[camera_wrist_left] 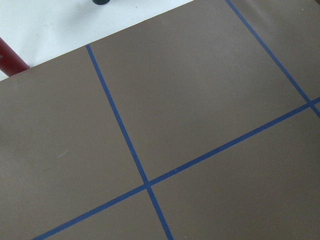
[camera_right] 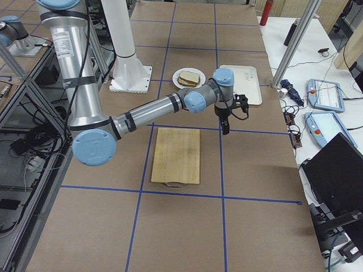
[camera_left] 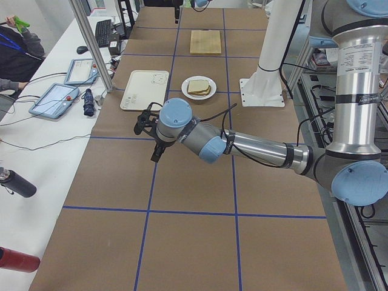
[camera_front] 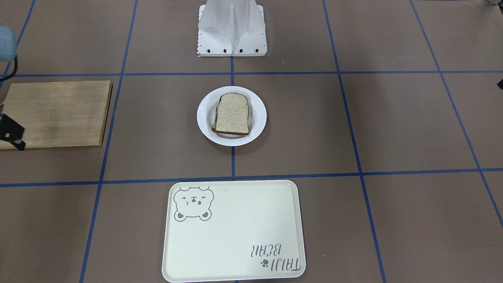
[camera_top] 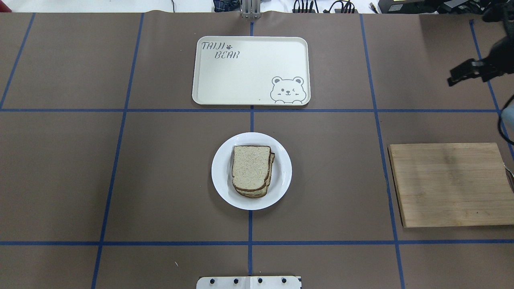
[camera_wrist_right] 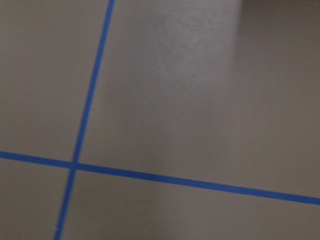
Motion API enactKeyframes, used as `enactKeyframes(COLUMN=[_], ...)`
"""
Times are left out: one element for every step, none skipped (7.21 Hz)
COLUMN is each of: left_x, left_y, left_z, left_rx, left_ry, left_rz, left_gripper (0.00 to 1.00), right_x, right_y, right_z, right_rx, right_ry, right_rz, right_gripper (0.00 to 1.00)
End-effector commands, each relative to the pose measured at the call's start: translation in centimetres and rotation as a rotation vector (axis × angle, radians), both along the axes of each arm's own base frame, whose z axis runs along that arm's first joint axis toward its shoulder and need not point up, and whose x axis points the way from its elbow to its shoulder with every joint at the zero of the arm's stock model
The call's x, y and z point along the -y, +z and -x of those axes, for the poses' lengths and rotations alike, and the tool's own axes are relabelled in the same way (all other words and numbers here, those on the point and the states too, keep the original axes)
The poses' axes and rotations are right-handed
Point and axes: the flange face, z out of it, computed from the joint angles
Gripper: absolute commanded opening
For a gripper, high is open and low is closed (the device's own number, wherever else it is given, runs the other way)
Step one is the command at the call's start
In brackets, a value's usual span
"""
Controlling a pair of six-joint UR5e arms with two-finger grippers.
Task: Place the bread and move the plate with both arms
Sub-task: 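Withdraw the right arm away while the left arm reaches toward the plate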
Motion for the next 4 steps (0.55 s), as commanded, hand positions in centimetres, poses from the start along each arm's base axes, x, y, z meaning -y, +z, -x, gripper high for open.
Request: enactKeyframes(left_x=[-0.4,-0.6,-0.5,-0.5], left_y=[-2.3,-3.9,-6.1,-7.1], left_z=[-5.4,-8.6,-12.8,-14.7], left_rx=[-0.121,-0.177,-0.231,-0.265], left_ry=[-0.022,-0.010,0.039,0.053], left_rz=[0.127,0.156,0.173,0.166], left_gripper=[0.98,0.98,0.98,0.98], right_x=[-4.1,-6.5,-8.9,-11.2], right_y=[8.3,11.3,13.7,15.5], right_z=[-9.8,-12.8,-15.0,-16.5], right_rx=[-0.067,-0.088,-0.100,-0.102], right_ry=[-0.038,-0.077,-0.104,-0.085], right_rz=[0.029,0.025,0.025,0.059], right_gripper=[1.00,1.00,1.00,1.00])
